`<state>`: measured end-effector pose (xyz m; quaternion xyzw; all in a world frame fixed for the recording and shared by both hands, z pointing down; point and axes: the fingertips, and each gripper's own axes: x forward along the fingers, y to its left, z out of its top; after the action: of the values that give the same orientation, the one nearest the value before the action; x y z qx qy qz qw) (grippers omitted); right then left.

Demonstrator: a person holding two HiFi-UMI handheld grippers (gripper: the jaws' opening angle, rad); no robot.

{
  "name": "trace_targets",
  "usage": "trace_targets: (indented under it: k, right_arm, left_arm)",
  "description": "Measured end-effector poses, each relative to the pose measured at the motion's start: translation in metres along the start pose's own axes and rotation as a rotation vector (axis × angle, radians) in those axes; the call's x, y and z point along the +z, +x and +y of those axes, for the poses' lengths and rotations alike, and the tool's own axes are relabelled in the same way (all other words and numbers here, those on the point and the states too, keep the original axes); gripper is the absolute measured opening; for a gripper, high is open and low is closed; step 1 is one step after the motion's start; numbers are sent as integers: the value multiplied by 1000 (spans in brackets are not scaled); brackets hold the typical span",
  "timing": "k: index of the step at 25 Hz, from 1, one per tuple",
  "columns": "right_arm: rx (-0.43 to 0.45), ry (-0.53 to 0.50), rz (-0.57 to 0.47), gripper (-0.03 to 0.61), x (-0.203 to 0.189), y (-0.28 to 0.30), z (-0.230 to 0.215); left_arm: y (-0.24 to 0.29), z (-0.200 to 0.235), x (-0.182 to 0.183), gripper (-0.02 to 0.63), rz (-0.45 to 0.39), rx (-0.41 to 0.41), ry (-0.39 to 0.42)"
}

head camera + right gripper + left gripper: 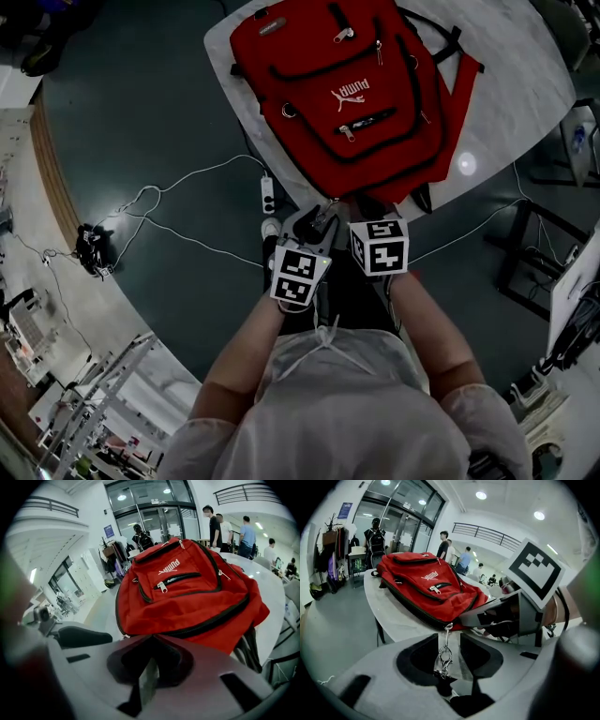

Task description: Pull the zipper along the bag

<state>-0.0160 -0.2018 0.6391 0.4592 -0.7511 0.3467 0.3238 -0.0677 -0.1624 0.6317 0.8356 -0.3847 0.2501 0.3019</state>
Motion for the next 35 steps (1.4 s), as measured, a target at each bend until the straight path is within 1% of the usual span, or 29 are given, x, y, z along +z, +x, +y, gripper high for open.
trace_targets:
  k: [3,5,7,9,12,15,17,19,23,25,31,35]
  right_arm:
    - [23,17,9,26,0,1,1]
    - [38,28,16,28,-1,0,1]
    - [46,26,20,26,-2,0,0]
    - [50,23,19,26,-2,0,0]
    - [52,23,20,27,-2,1,1]
    - [45,8,34,26,-3,1,1]
    - [40,-10,47,26,-3,1,1]
    - [41,-19,58,26,-3,2,1]
    - [59,-35,68,26,-5,3,1]
    - [58,-40,77,26,-6,2,0]
    - [5,-46,109,26,-5,2,-1]
    - [-12,-43,129,26,-6,2,-1]
  left_arm:
    - [10,4,-5,132,46,18,21]
    - [13,8,-10,72,78,51,65]
    - [15,7,-11,71,106,67,105]
    - [16,8,-12,67,128,78,120]
    - [17,9,-13,52,159,74,104]
    - [18,7,-12,25,183,35,39]
    - [17,7,-11,23,190,28,9]
    - [17,9,-11,21,195,34,12]
    - [14,15,-11,21,214,52,72]
    - [12,20,-11,21,223,55,89]
    - [7,37,-3,21,214,61,66]
    - [3,52,1,21,207,69,58]
